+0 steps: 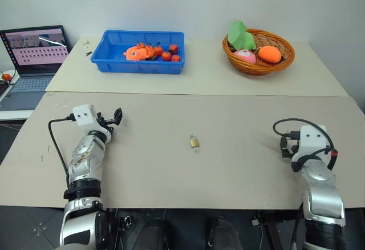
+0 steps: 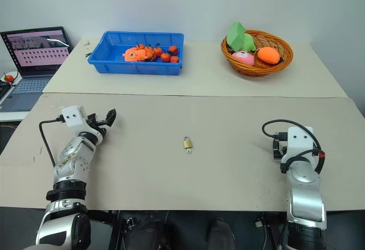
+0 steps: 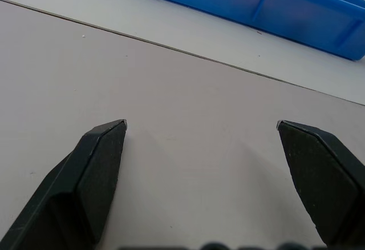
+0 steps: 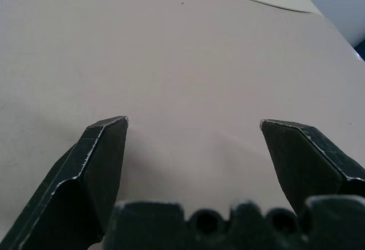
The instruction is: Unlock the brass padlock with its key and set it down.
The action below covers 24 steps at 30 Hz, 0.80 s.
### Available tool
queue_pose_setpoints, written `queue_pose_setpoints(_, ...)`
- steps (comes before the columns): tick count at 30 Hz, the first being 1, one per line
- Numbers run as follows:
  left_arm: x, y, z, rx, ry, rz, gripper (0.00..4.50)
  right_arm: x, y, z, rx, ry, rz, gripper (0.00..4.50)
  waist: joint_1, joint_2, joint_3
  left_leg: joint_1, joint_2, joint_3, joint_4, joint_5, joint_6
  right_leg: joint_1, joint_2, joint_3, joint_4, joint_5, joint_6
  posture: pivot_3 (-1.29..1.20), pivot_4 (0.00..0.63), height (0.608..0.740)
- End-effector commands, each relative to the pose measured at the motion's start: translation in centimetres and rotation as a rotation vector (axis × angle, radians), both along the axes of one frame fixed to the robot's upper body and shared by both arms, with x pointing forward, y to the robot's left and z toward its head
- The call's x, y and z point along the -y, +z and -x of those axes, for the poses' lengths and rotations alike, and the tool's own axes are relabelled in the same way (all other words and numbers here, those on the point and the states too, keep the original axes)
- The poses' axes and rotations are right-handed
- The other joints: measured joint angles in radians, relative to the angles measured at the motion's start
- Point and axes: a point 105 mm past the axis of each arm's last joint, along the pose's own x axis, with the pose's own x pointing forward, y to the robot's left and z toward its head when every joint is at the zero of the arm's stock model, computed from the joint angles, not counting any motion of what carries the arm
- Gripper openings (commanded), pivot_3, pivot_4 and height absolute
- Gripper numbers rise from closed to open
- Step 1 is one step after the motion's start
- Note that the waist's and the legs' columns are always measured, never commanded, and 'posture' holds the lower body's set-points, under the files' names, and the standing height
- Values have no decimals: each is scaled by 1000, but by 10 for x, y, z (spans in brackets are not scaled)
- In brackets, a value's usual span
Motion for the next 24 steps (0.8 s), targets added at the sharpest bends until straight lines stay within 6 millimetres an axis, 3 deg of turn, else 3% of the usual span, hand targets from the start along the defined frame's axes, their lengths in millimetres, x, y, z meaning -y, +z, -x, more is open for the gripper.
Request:
queue_pose_setpoints(1,7,10,-5,34,-26,8,4500,-4,16,-4,68,11,29,4360,0,0,0,0,0,0,0,0,0,0,0,0,0,0,0,0,150,692)
queue_pose_setpoints(3,14,8,-8,27,-48,22,4500,-9,15,-3,66,19,29,4360,1,0,0,0,0,0,0,0,0,0,0,0,0,0,0,0,150,692)
queue_pose_setpoints(7,25,9,-11,27,-102,1,4500,-65,29,-14,95,253,-26,4360,-1,0,0,0,0,0,0,0,0,0,0,0,0,0,0,0,150,692)
queue_pose_setpoints(10,30,14,-13,35,-146,-20,4500,-142,43,0,88,624,-158,4360,-6,0,0,0,0,0,0,0,0,0,0,0,0,0,0,0,150,692)
queue_pose_setpoints(14,33,17,-15,33,-171,-34,4500,-198,53,22,34,872,-261,4360,-2,0,0,0,1,-1,0,0,0,0,1,0,0,0,0,0,150,692)
queue_pose_setpoints(20,38,19,-15,30,-198,-43,4500,-224,46,14,-40,852,-279,4360,3,-1,0,0,0,-2,0,0,0,1,1,-2,0,1,-1,0,150,692)
queue_pose_setpoints(24,38,20,-14,23,-207,-44,4500,-222,33,4,-117,717,-224,4360,1,-1,0,0,0,-2,0,0,0,1,1,-2,1,1,-1,0,150,692)
